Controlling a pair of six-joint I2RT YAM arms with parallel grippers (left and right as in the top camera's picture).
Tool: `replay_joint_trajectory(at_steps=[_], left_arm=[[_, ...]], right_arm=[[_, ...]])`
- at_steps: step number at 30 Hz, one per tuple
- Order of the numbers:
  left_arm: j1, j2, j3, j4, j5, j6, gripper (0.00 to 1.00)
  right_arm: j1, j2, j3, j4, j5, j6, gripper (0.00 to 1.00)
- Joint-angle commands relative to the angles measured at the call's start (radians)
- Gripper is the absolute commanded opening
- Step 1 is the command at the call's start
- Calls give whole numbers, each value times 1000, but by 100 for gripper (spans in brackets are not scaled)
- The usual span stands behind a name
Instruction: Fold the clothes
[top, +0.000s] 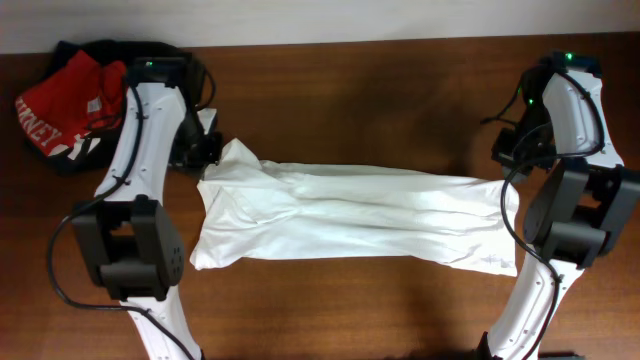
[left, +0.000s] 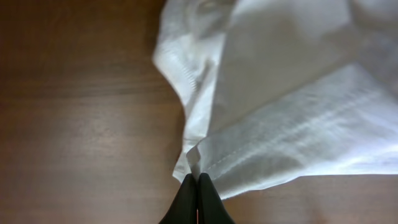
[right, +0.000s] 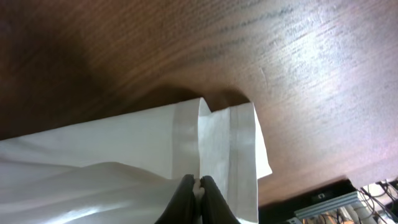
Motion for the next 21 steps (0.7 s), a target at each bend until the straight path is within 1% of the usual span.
replay_joint_trajectory(at_steps=[1, 5, 7, 8, 11, 13, 14, 15, 17, 18, 19, 20, 21], left_arm=[[80, -11, -43, -29, -3, -33, 1], [124, -11, -89, -59, 22, -31, 0], [121, -11, -114, -70, 68, -29, 0], [114, -11, -126, -88, 81, -29, 0], [110, -11, -137, -103, 82, -29, 1], [113, -11, -170, -94, 81, -29, 1], [114, -11, -192, -93, 81, -29, 0], [114, -11, -210, -95, 80, -29, 1], [114, -11, -240, -93, 80, -29, 0], [114, -11, -252, -90, 80, -29, 1], [114, -11, -254, -89, 80, -29, 5], [114, -11, -254, -89, 80, -29, 6], [114, -11, -254, -90, 80, -29, 9]], right_arm=[[-6, -19, 20, -42, 13, 5, 4], [-2, -19, 19, -53, 8, 5, 4], [5, -19, 19, -53, 3, -3, 4], [9, -19, 19, -53, -24, -49, 4], [9, -19, 19, -53, -28, -59, 5], [8, -19, 19, -53, 12, -83, 13], [8, -19, 19, -53, 42, -84, 13], [8, -19, 19, -53, 59, -83, 5], [8, -19, 19, -53, 66, -83, 4], [8, -19, 19, -53, 64, -83, 25], [8, -19, 19, -53, 64, -83, 45], [8, -19, 19, -53, 61, -83, 46], [8, -19, 19, -53, 61, -83, 49]])
